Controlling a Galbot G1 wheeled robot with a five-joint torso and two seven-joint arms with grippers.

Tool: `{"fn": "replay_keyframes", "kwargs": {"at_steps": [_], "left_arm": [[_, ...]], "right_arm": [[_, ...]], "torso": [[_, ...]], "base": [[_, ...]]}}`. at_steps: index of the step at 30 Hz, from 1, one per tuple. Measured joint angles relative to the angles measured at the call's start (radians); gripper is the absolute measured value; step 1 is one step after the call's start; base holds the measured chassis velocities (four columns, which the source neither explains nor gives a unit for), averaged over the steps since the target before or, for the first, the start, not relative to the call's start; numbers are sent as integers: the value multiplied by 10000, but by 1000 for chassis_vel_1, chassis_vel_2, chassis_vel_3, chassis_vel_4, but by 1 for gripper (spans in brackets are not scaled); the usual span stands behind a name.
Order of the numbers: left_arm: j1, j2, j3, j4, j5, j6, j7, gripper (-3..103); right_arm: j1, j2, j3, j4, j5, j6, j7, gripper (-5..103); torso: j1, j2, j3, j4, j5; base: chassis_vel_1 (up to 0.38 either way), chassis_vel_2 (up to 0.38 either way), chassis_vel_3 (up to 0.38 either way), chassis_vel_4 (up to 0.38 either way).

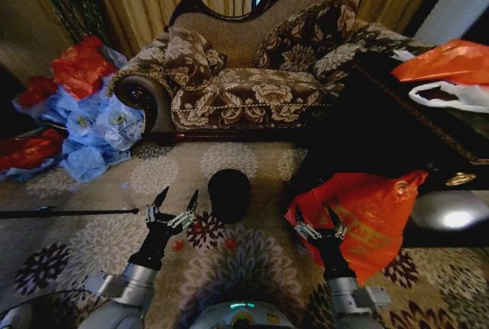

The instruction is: Place a garbage bag over the trash bin.

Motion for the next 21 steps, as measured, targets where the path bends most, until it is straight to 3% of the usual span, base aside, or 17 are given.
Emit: {"fn": "replay_keyframes", "kwargs": {"at_steps": [5, 13, 17, 18, 20, 21], "left_arm": [[-95, 218, 64, 39, -342, 182, -68, 96], [-923, 1228, 233, 530, -1068, 625, -252, 96], [-1938, 2687, 915, 1378, -1535, 818, -298, 96], [-1938, 2687, 915, 1378, -1535, 818, -298, 96], [-2594, 3684, 1578, 1538, -2331, 1125, -292, 94], [-2594, 3684, 1578, 1538, -2331, 1125, -292, 94]], "right_arm": [[-11, 10, -6, 3, -150, 67, 1, 100], [52, 13, -46, -413, -263, 98, 0, 100], [202, 6, -49, -867, -276, 223, 24, 100], [202, 6, -49, -867, -276, 223, 24, 100], [237, -57, -52, -892, -296, 227, 36, 100], [237, -57, -52, -892, -296, 227, 36, 100]], "torso": [[0, 0, 0, 0, 0], [0, 0, 0, 1, 0], [0, 0, 1, 0, -3], [0, 0, 1, 0, -3], [0, 0, 1, 2, -2], [0, 0, 1, 2, -2]], "base": [[0, 0, 0, 0], [0, 0, 0, 0], [0, 0, 0, 0], [0, 0, 0, 0], [0, 0, 0, 0], [0, 0, 0, 0]]}}
